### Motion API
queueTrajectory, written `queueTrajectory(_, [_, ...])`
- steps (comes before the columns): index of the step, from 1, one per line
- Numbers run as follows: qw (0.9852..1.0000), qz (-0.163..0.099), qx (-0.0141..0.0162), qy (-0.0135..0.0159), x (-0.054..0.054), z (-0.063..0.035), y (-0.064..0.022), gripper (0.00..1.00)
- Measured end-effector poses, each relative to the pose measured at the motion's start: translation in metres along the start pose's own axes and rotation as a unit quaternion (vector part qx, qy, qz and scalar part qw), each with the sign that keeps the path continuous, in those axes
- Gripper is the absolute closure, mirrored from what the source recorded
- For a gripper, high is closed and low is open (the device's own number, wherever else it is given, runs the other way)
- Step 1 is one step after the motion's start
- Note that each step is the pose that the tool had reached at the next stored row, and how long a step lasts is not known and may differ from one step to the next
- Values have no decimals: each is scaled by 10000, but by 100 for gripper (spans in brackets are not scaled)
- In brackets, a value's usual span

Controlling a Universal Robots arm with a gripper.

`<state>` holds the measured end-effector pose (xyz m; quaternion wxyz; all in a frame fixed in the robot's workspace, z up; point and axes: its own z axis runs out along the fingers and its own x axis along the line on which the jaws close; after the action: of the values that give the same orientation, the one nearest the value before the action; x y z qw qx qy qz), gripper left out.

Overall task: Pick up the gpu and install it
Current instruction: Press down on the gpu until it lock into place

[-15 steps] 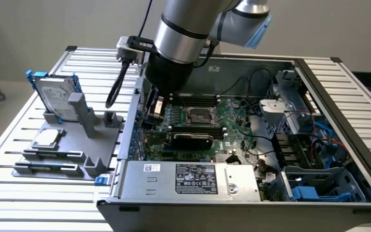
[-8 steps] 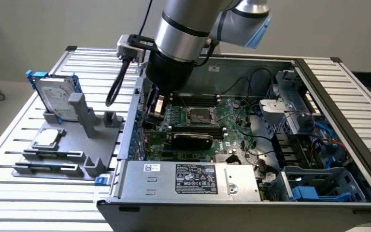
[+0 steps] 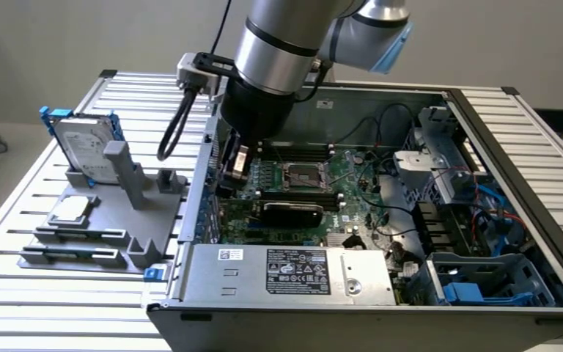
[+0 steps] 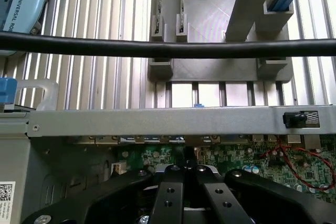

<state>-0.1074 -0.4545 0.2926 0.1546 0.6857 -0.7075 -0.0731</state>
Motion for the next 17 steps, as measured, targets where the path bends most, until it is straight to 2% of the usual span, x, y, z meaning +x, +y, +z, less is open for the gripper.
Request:
queueTrajectory(2, [10000, 47, -4, 11, 0, 2, 0, 89])
queueTrajectory(4, [9999, 104, -10, 8, 0, 4, 1, 89])
queueTrajectory(12, [9993, 373, -44, -52, -2, 19, -5, 89])
queueTrajectory(17, [9988, 486, -57, -75, -3, 23, -7, 89])
